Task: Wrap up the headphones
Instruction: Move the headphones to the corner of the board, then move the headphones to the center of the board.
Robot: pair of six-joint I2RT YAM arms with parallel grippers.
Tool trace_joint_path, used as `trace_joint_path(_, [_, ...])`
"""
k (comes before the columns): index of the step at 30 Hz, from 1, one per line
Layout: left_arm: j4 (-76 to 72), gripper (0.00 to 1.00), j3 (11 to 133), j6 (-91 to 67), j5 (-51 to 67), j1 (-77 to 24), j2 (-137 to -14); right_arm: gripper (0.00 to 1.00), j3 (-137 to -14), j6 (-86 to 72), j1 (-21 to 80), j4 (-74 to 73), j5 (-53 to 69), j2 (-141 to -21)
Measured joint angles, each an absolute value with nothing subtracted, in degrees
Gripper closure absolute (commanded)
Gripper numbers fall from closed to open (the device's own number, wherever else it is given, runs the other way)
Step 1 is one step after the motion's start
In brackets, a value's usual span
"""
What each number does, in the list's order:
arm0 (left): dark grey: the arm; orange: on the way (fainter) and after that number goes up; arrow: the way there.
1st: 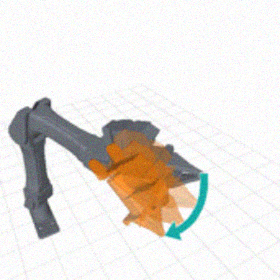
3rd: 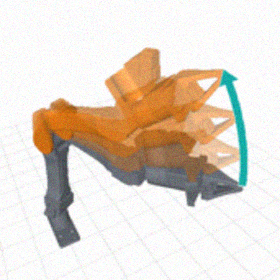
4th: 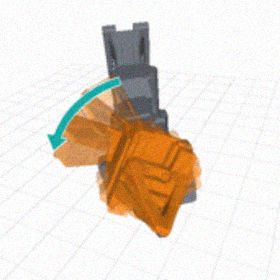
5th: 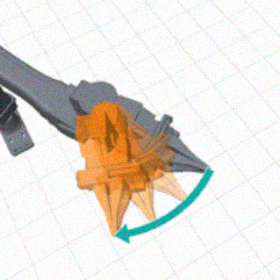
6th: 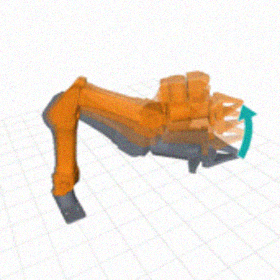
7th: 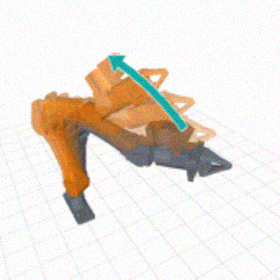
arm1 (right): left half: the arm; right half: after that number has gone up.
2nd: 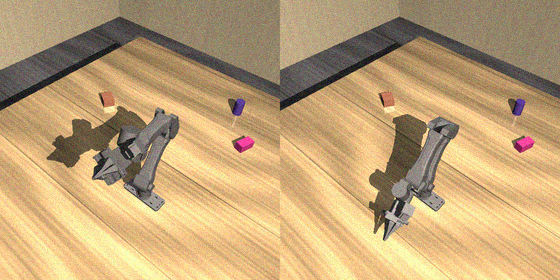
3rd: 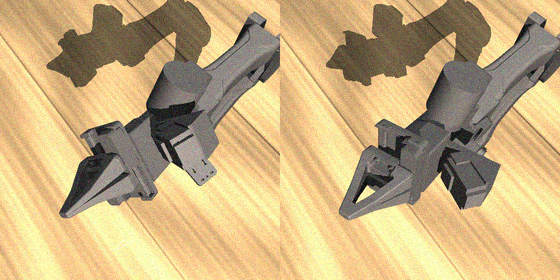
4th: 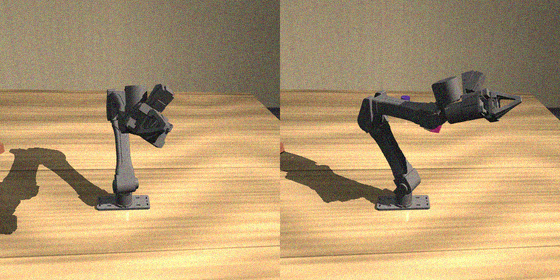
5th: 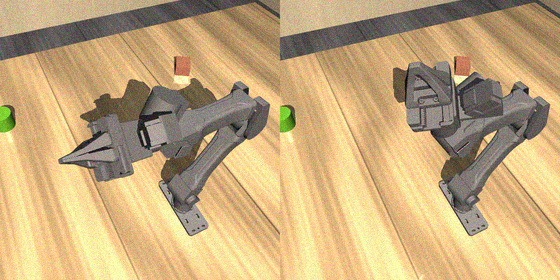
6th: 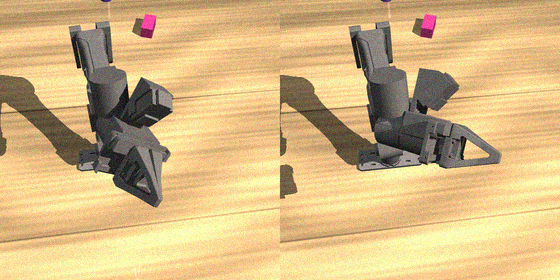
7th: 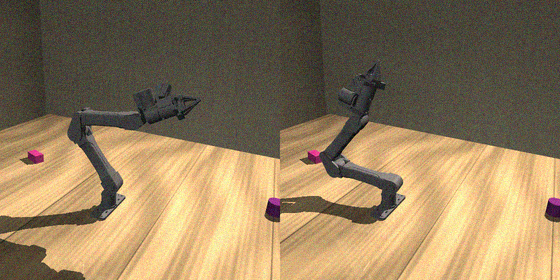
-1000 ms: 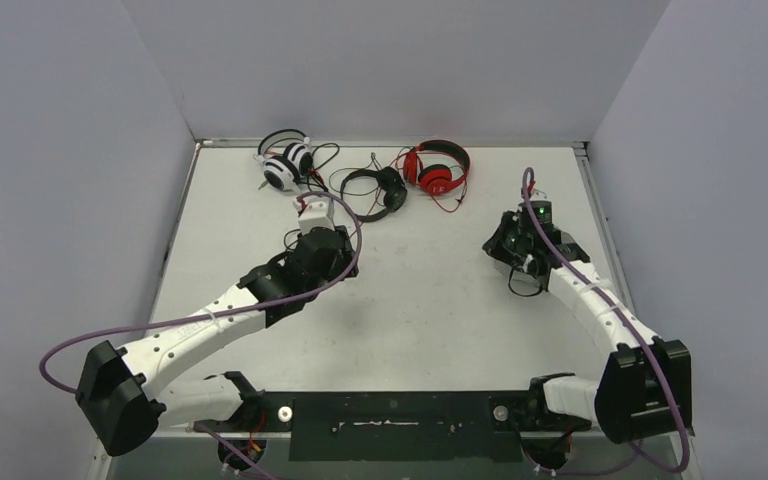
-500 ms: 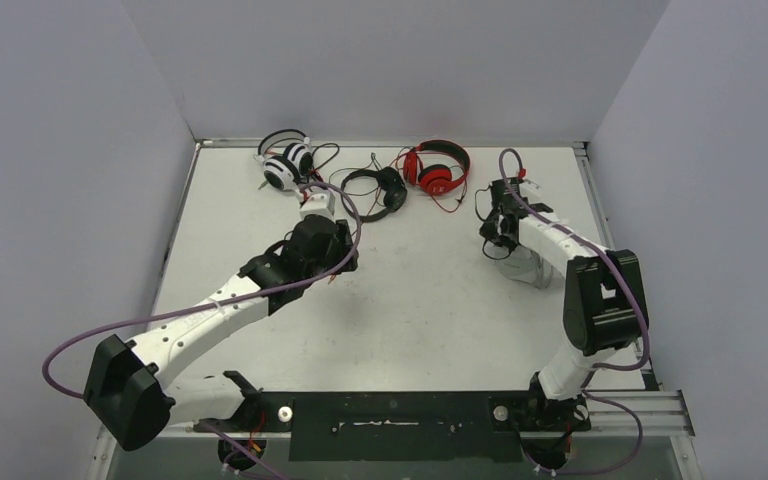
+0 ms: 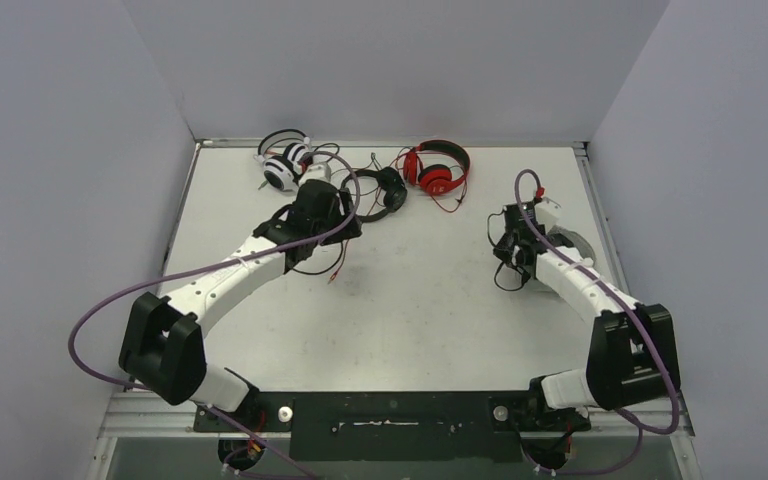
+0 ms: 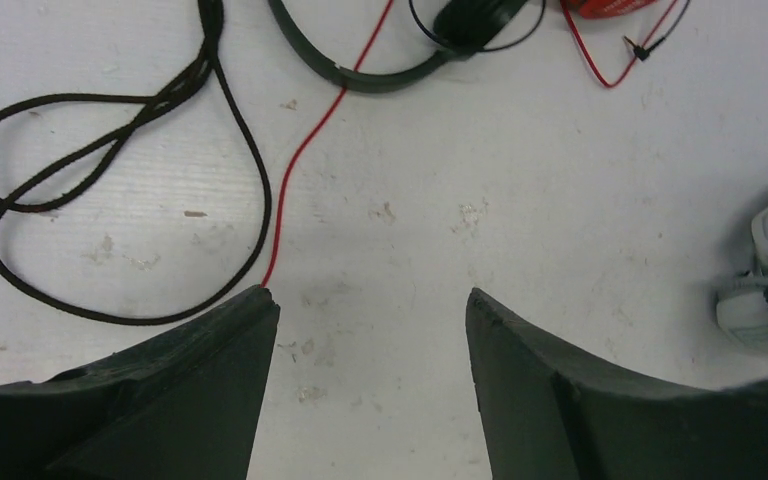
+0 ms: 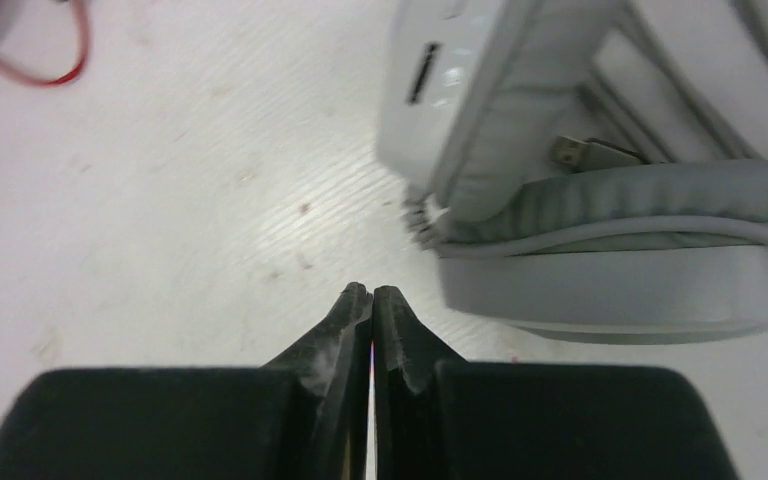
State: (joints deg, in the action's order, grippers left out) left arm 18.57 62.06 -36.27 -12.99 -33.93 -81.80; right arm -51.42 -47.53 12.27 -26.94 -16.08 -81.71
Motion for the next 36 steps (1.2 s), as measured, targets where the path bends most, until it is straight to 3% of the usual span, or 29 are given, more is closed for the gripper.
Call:
trace_joint_path(4, [18.59, 0.1, 64.34, -39.05, -13.32, -29.52, -85.78, 0.98, -47.53, -39.24, 12.27, -19.57, -5.87, -74.65])
trace_joint_path(8, [19.62, 0.08, 64.49, -41.01, -14.81, -26.04, -88.16, 0.98, -47.29, -34.83, 12.47, -16.27, -0.34, -69.69])
trace_joint_path(18, [22.06, 0.03, 72.27, -39.18, -16.99, -9.21, -94.35, 0.86, -44.75, -31.48, 13.43, -13.72, 8.75, -65.17])
trace_joint_path(23, [22.9, 0.03, 85.89, -38.15, -14.37, -3.88, -104.36, 0.72, -42.57, -31.4, 16.62, -13.08, 12.53, -61.54])
trace_joint_path(27, [25.41, 0.03, 102.08, -36.23, -13.67, -2.59, -117.19, 0.48, -42.37, -30.87, 18.44, -12.58, 13.47, -59.7])
trace_joint_path(30, [28.05, 0.03, 113.49, -35.2, -12.95, -2.28, -126.65, 0.36, -42.72, -30.3, 18.5, -12.56, 13.67, -59.55])
trace_joint_path(34, [30.48, 0.04, 126.93, -35.4, -10.02, -1.45, -138.3, 0.29, -43.81, -29.61, 18.96, -12.62, 14.15, -59.55])
trace_joint_path(36, [31.64, 0.16, 133.6, -34.83, -8.32, -0.89, -142.54, 0.29, -44.23, -29.36, 19.25, -12.47, 14.37, -59.53])
